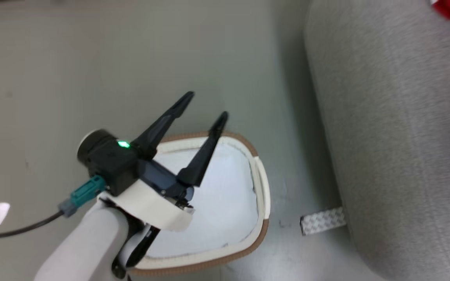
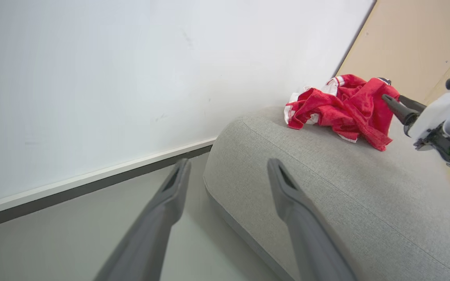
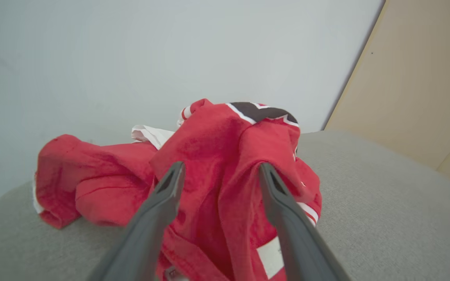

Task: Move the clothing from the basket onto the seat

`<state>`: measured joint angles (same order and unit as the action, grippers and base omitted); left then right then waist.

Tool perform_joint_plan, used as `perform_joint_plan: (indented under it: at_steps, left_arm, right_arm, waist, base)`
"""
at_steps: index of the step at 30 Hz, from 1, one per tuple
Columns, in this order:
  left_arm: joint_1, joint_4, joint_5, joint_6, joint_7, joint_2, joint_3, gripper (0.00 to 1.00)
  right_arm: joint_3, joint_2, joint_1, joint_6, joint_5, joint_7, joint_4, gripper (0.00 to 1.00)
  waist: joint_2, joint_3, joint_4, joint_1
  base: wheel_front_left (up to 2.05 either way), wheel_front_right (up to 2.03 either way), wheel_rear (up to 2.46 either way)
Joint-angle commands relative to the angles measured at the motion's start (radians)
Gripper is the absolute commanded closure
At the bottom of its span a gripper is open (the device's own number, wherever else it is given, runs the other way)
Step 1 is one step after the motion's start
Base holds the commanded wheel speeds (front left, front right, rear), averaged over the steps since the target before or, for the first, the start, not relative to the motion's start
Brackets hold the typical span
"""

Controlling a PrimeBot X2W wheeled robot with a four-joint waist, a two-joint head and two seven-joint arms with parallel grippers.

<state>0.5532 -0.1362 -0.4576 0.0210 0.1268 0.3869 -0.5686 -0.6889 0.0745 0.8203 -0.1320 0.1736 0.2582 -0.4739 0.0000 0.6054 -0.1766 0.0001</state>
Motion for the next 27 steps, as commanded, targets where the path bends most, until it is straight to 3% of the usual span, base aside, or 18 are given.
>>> perform_joint_plan:
  at_steps: [1,6,13,21,27]
  left_arm:
    - [-0.037,0.017,-0.015,-0.016,0.010,-0.004,0.009,0.00]
    - [-0.118,0.071,-0.041,-0.060,0.060,-0.015,0.038,0.00]
    - [-0.215,0.176,-0.067,-0.087,0.111,-0.035,0.060,0.00]
    - [-0.325,0.307,-0.053,-0.108,0.138,-0.063,0.104,0.00]
    - [-0.432,0.332,-0.004,-0.100,0.138,-0.095,0.173,0.00]
  right_arm:
    - [0.037,-0.006,-0.063,0.003,-0.007,0.007,0.031,0.00]
    - [0.164,-0.020,-0.237,0.003,-0.002,0.007,0.162,0.00]
    - [0.309,-0.024,-0.422,0.003,-0.028,0.007,0.262,0.00]
    - [0.481,-0.022,-0.611,0.003,-0.080,0.006,0.288,0.00]
    - [0.574,-0.022,-0.729,0.003,-0.136,0.006,0.262,0.00]
  waist:
    - [0.0000,-0.100,-0.018,-0.0001]
    - [0.0000,-0.229,0.000,-0.0001]
    - [0.0000,-0.372,0.054,-0.0001]
    - [0.0000,-0.504,0.122,-0.0001]
    - [0.0000,-0.589,0.140,-0.0001]
  base:
    - [0.00,0.00,0.00]
    - [0.00,0.00,0.00]
    - [0.00,0.00,0.00]
    - [0.00,0.00,0.00]
    - [0.00,0.00,0.00]
